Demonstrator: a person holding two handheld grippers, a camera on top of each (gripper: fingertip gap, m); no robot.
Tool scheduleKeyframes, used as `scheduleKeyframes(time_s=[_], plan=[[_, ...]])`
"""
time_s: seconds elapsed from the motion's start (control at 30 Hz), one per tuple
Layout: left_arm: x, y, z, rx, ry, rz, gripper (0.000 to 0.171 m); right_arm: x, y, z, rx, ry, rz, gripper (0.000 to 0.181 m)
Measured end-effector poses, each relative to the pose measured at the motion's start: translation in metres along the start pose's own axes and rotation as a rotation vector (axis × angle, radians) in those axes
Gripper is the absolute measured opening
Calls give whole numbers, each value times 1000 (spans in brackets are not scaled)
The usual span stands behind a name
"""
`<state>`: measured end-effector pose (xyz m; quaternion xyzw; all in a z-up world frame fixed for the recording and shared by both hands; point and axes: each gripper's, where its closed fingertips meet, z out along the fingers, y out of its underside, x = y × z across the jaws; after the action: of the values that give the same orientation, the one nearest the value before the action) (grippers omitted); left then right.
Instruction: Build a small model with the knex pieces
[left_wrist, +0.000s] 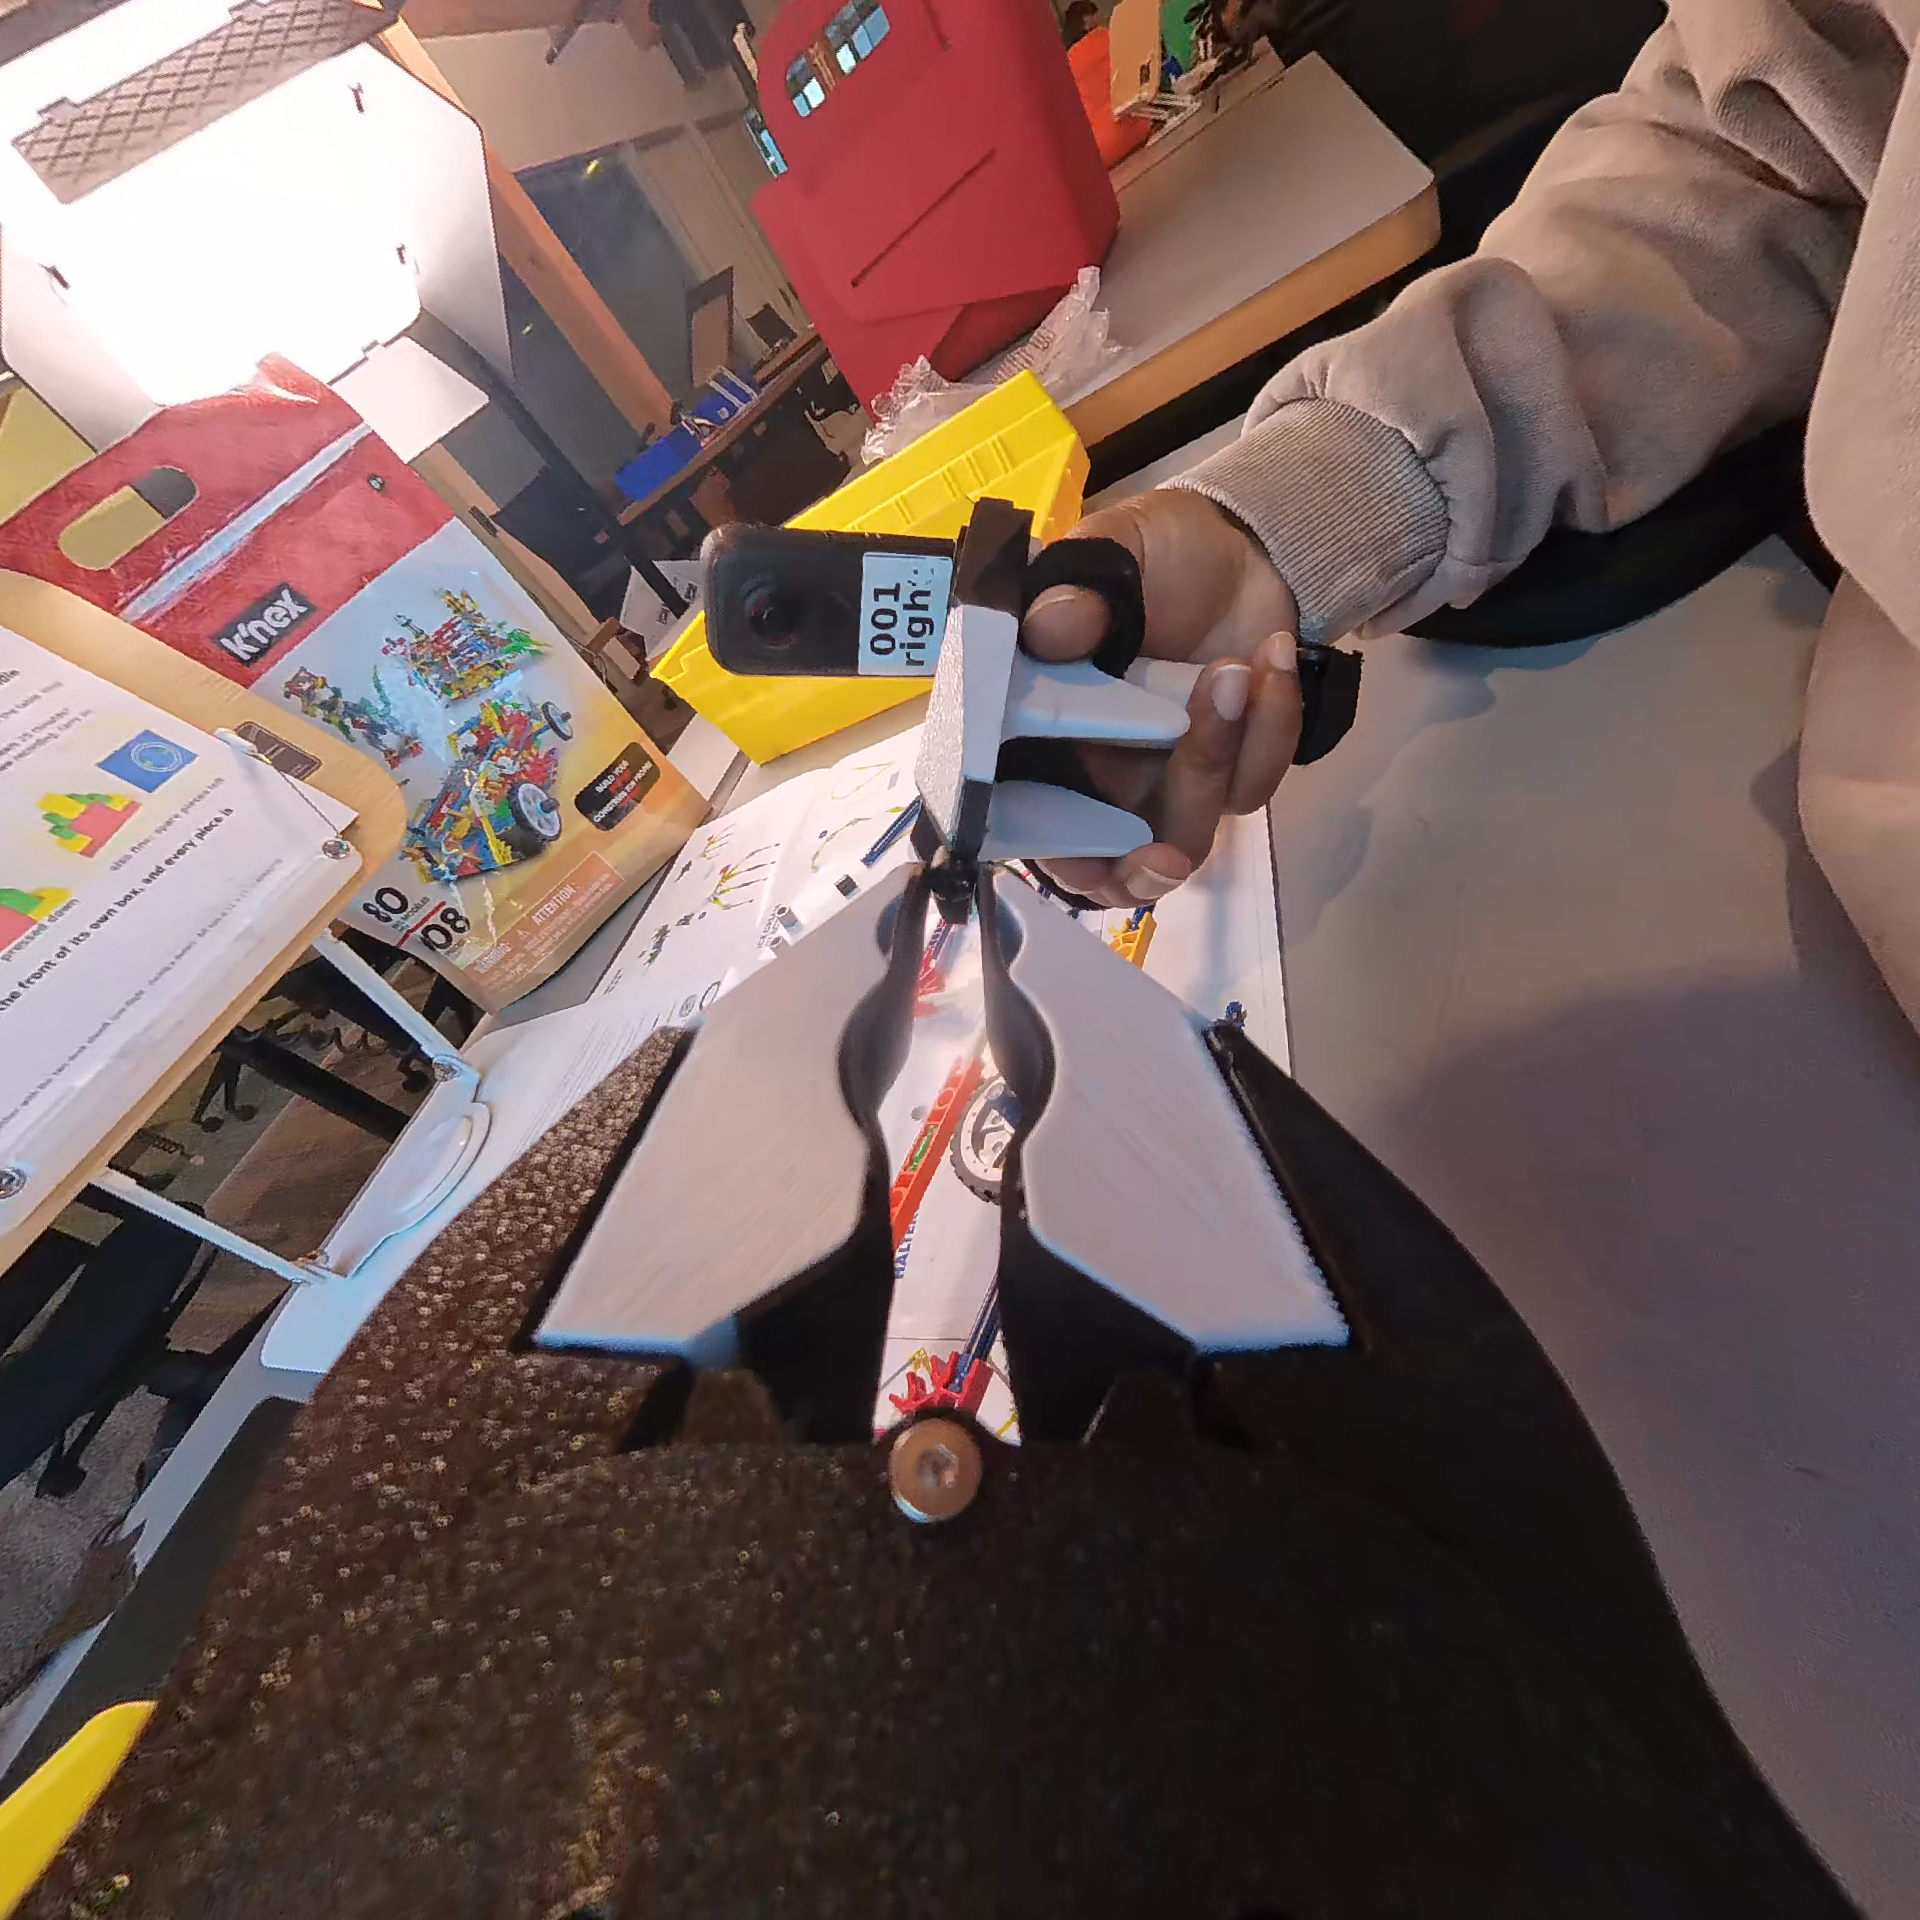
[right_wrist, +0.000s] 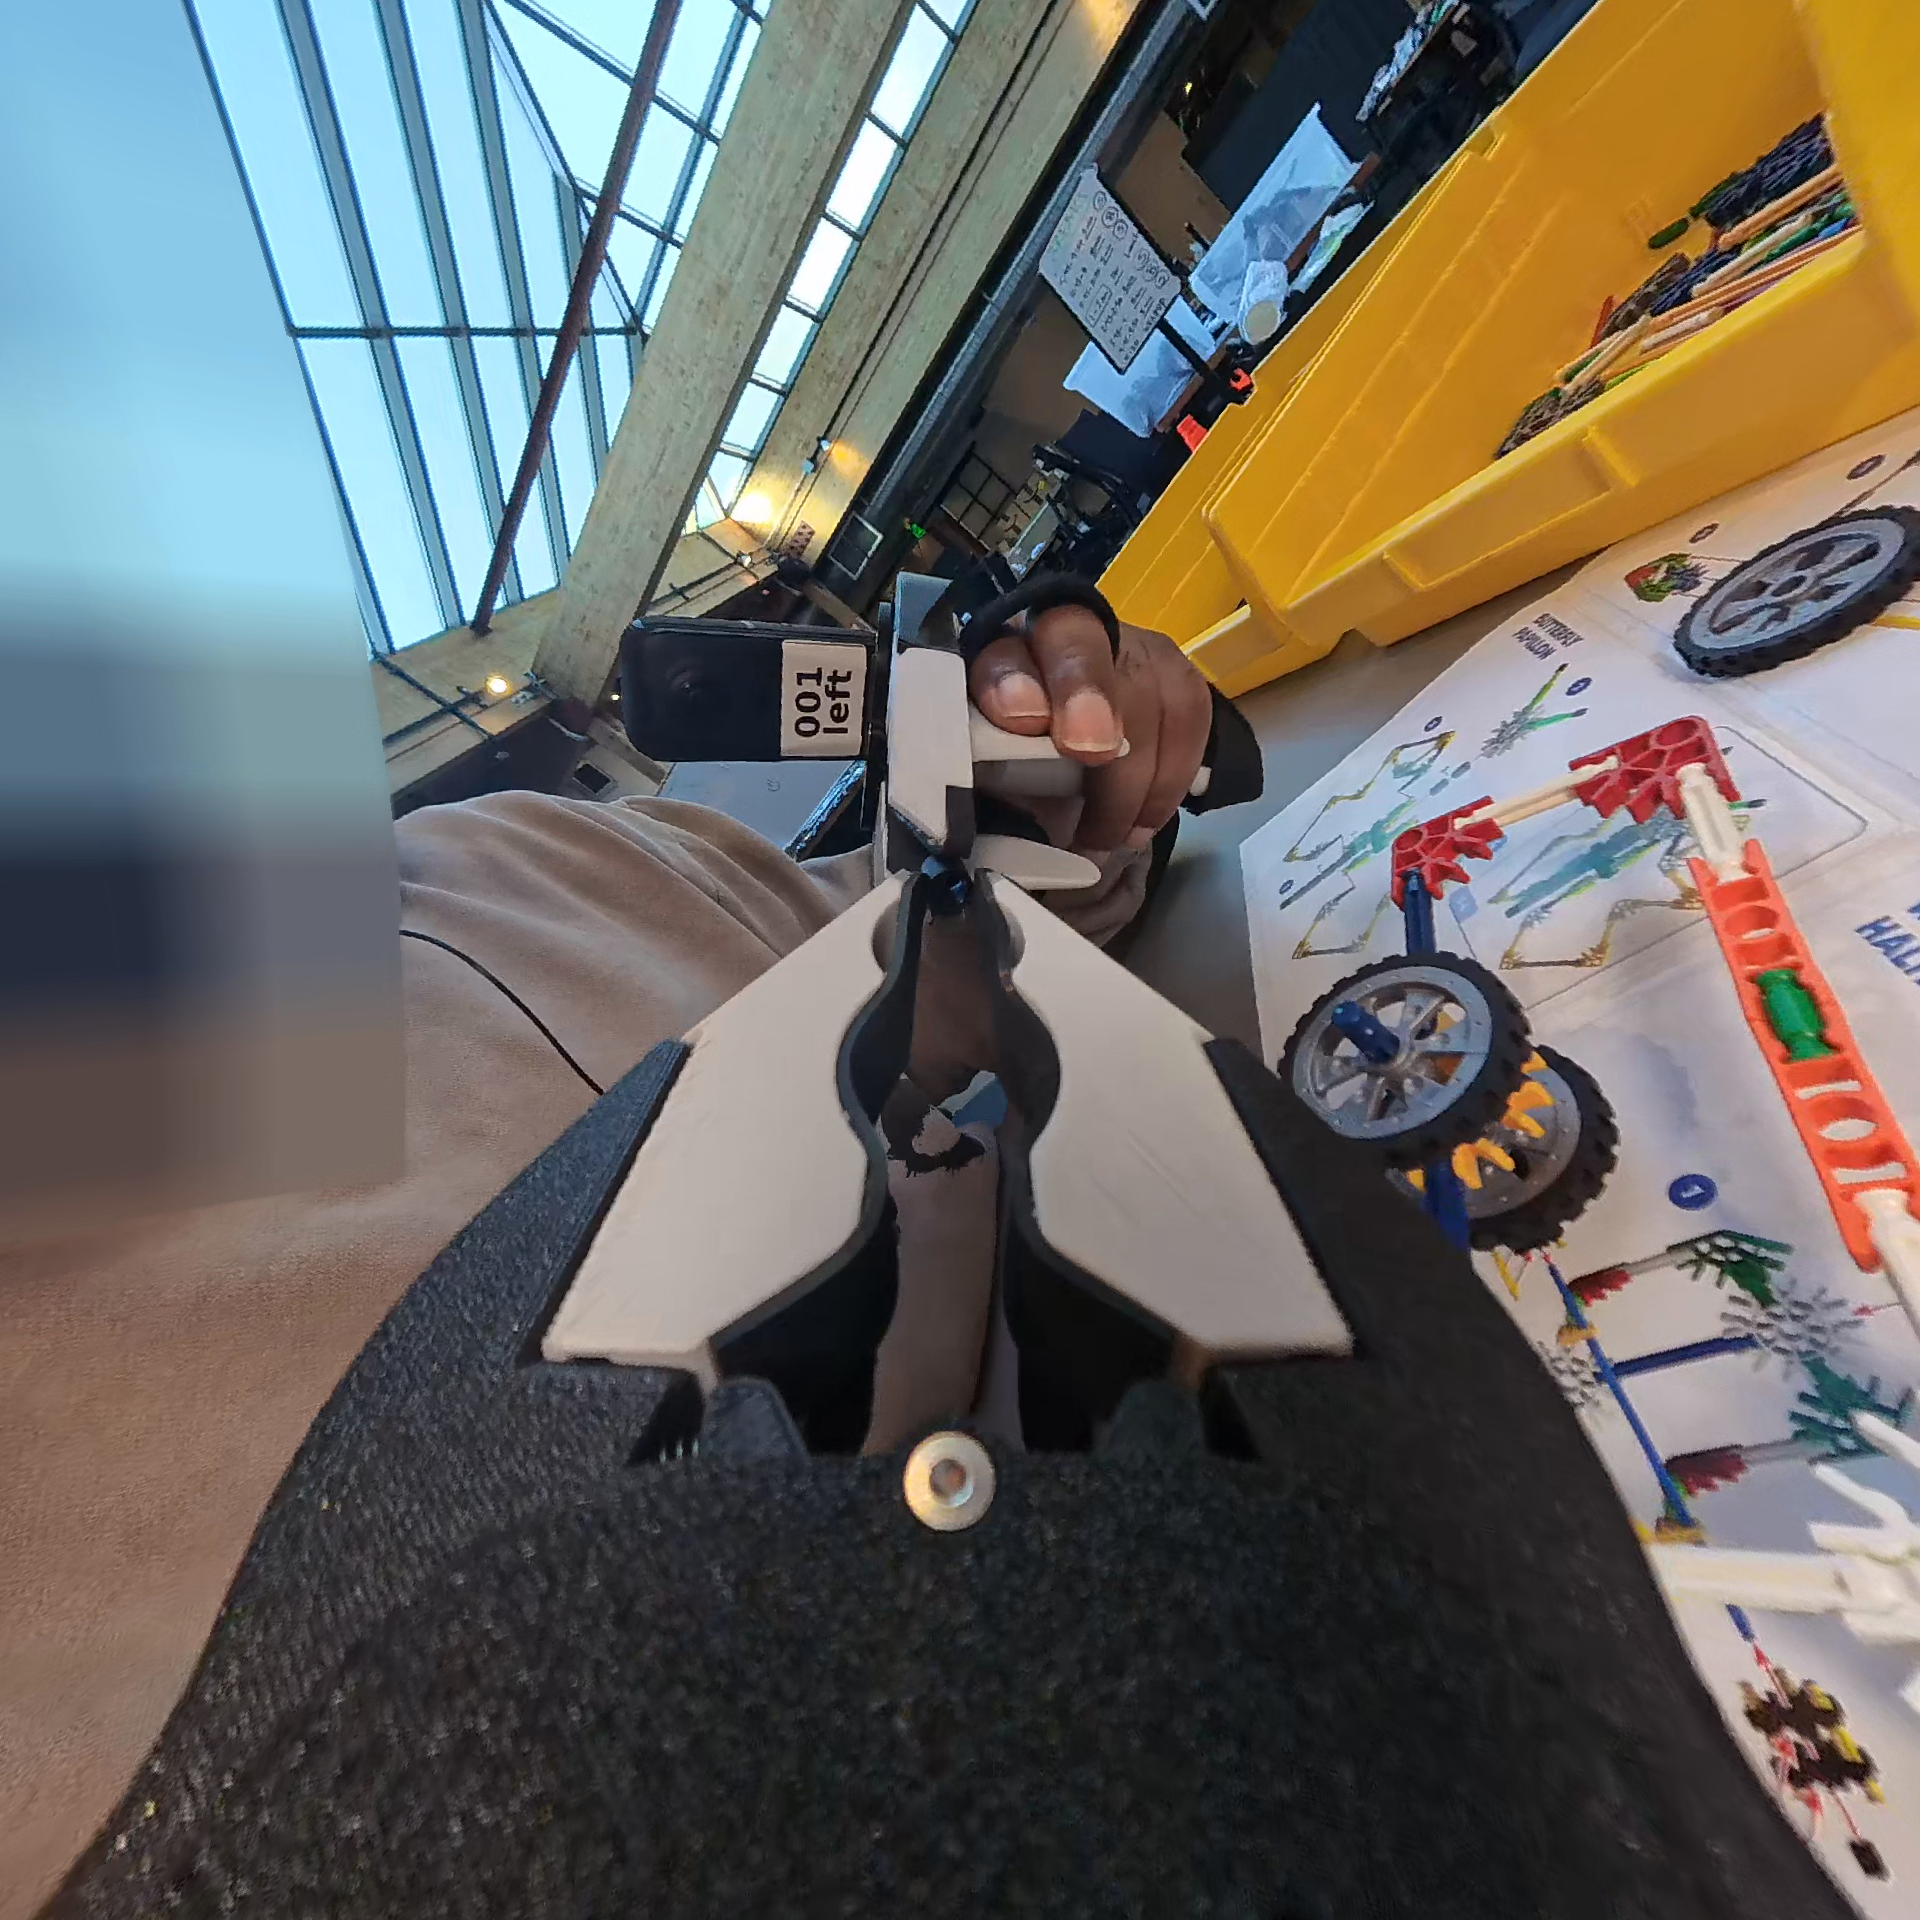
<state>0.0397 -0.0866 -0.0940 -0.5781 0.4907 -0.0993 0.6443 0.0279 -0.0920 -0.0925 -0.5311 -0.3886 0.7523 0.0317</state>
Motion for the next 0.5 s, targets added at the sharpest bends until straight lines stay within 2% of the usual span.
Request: scheduleKeyframes(time_s=[0.2,0.33,0.4,0.43,0.5], plan=[[0,-1,0,18,15,-45,7,-1,0,0,6,-19,28,6],[-1,-4,0,62,55,-177,6,-4,-2,0,16,-38,41,7],[-9,0,1,48,48,-252,7,2,-7,-5,23,18,-11,8],[-14,5,0,27,44,-290,7,7,-11,-11,22,73,-66,16],[-17,22,0,-70,99,-392,7,20,-21,-27,2,222,-218,24]])
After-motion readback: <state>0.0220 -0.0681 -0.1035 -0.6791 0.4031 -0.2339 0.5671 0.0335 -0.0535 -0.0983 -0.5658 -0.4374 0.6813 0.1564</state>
